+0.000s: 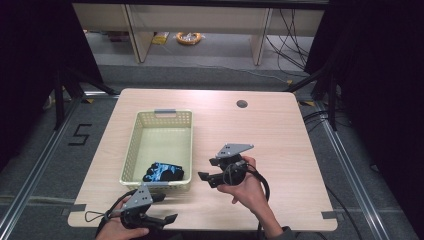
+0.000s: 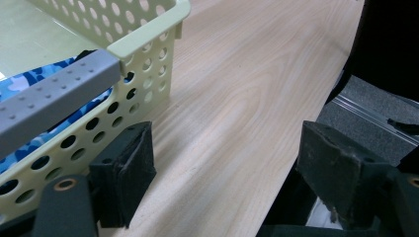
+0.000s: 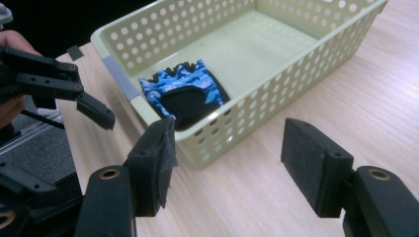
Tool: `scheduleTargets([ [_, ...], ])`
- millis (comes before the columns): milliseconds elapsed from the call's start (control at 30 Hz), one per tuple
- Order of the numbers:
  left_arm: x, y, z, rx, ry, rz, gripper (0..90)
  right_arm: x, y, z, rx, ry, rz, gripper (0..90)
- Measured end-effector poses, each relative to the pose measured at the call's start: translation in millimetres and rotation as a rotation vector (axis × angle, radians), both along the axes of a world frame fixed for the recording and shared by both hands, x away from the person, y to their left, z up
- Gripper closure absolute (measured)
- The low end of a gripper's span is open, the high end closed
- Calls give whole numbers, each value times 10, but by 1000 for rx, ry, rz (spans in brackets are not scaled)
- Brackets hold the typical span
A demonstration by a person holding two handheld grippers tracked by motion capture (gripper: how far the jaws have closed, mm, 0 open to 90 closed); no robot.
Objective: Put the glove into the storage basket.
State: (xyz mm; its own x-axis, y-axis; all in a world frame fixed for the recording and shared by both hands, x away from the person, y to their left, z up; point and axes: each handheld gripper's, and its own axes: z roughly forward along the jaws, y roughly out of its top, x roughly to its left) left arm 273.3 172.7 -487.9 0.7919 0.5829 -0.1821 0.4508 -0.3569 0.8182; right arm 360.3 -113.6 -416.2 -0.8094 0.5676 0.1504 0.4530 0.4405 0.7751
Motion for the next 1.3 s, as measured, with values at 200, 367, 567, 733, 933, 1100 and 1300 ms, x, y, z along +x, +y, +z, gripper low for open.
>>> scheduleTargets([
  [200, 2, 19, -4, 7, -9, -15, 217, -20, -59, -55, 13, -4, 2, 384],
  [367, -11, 24, -11, 29, -19, -14, 217, -56, -107, -99, 12, -9, -3, 368],
  [567, -34, 13, -12, 20, 5, -23, 217, -136, -173, -145, 29, 8, -33, 342],
  [733, -35, 9, -25, 21, -20, -28, 217, -196, -235, -173, 29, 11, -27, 325],
  [933, -47, 3, -33, 32, -14, -32, 217, -273, -297, -241, 31, 21, -39, 320],
  [1100, -66, -13, -53, 26, 5, -20, 218, -312, -347, -316, 38, 31, -29, 315],
  [1300, -77, -29, -67, 29, 22, -37, 218, -379, -394, -393, 33, 53, -50, 311],
])
